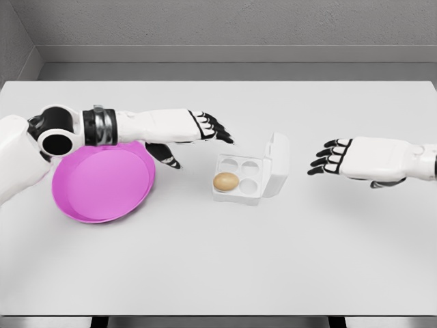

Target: Pack egg into the box and close the box lid

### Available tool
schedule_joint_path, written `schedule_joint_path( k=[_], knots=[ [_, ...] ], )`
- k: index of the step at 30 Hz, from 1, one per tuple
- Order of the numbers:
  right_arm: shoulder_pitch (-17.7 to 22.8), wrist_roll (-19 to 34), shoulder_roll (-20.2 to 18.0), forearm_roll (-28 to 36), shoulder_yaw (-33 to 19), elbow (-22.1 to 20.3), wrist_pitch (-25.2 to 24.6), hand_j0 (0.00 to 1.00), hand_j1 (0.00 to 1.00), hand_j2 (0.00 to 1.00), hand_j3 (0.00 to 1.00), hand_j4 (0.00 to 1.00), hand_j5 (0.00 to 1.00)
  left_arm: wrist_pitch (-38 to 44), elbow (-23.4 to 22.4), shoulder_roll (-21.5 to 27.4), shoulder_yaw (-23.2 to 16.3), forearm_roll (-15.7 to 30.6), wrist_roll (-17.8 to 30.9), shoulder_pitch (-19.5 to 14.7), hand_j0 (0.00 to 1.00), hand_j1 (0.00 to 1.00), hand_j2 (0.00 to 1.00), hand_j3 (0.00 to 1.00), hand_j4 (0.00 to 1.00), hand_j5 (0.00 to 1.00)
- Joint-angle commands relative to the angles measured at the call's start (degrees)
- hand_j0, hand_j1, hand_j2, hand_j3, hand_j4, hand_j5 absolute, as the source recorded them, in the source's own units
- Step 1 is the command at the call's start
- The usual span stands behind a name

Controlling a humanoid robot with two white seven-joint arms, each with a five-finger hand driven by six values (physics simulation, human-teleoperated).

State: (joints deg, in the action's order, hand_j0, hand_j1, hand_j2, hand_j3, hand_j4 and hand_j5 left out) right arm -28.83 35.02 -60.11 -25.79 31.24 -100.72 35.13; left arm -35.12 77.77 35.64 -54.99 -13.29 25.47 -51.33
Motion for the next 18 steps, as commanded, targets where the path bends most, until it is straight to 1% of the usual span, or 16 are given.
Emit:
schedule_joint_path(
  k=[1, 2, 4, 6, 11, 13, 16, 18],
  knots=[
    [-0.2, 0.0, 0.6, 0.2, 0.5, 0.0, -0.1, 1.0, 1.0, 1.0, 1.0, 1.0, 1.0, 0.1, 0.0, 3.1, 1.7, 1.7, -0.1, 0.0, 1.0, 1.0, 1.0, 1.0, 1.0, 1.0],
    [-0.5, 0.0, 1.0, 0.2, 0.9, 0.0, -0.1, 1.0, 1.0, 1.0, 1.0, 1.0, 1.0, 0.1, 0.0, 4.0, 2.3, 1.7, -0.1, 0.2, 1.0, 1.0, 1.0, 1.0, 1.0, 1.0],
    [-0.9, 0.0, 1.7, 0.2, 1.4, 0.0, -0.1, 1.0, 1.0, 1.0, 1.0, 1.0, 1.0, 0.1, 0.1, 4.0, 2.6, 1.7, 0.2, 0.4, 1.0, 1.0, 1.0, 1.0, 1.0, 1.0],
    [-1.6, 0.0, 1.9, 0.2, 1.9, 0.0, -0.1, 1.0, 1.0, 1.0, 1.0, 1.0, 1.0, 0.1, 0.1, 3.8, 4.1, 1.6, 0.4, 0.7, 1.0, 1.0, 1.0, 1.0, 1.0, 1.0],
    [-3.3, 0.0, 3.0, 0.2, 3.6, 0.0, -0.1, 1.0, 1.0, 1.0, 1.0, 1.0, 1.0, 0.1, 0.4, 4.1, 4.3, 1.5, 0.4, 0.4, 1.0, 1.0, 1.0, 1.0, 1.0, 1.0],
    [-4.1, 0.0, 3.3, 0.2, 5.1, 0.0, -0.1, 1.0, 1.0, 1.0, 1.0, 1.0, 1.0, 0.1, 0.5, 4.1, 4.6, 1.4, 0.4, 0.5, 1.0, 1.0, 1.0, 1.0, 1.0, 1.0],
    [-4.8, 0.0, 3.5, 0.2, 5.5, 0.0, -0.1, 1.0, 1.0, 1.0, 1.0, 1.0, 1.0, 0.1, 0.5, 4.1, 4.7, 1.4, 0.5, 0.5, 1.0, 1.0, 1.0, 1.0, 1.0, 1.0],
    [-4.8, 0.0, 3.9, 0.2, 5.5, -0.1, -0.1, 1.0, 1.0, 1.0, 1.0, 1.0, 1.0, 0.1, 0.4, 4.2, 5.6, 1.3, 0.5, 0.5, 1.0, 1.0, 1.0, 1.0, 1.0, 1.0]
  ],
)
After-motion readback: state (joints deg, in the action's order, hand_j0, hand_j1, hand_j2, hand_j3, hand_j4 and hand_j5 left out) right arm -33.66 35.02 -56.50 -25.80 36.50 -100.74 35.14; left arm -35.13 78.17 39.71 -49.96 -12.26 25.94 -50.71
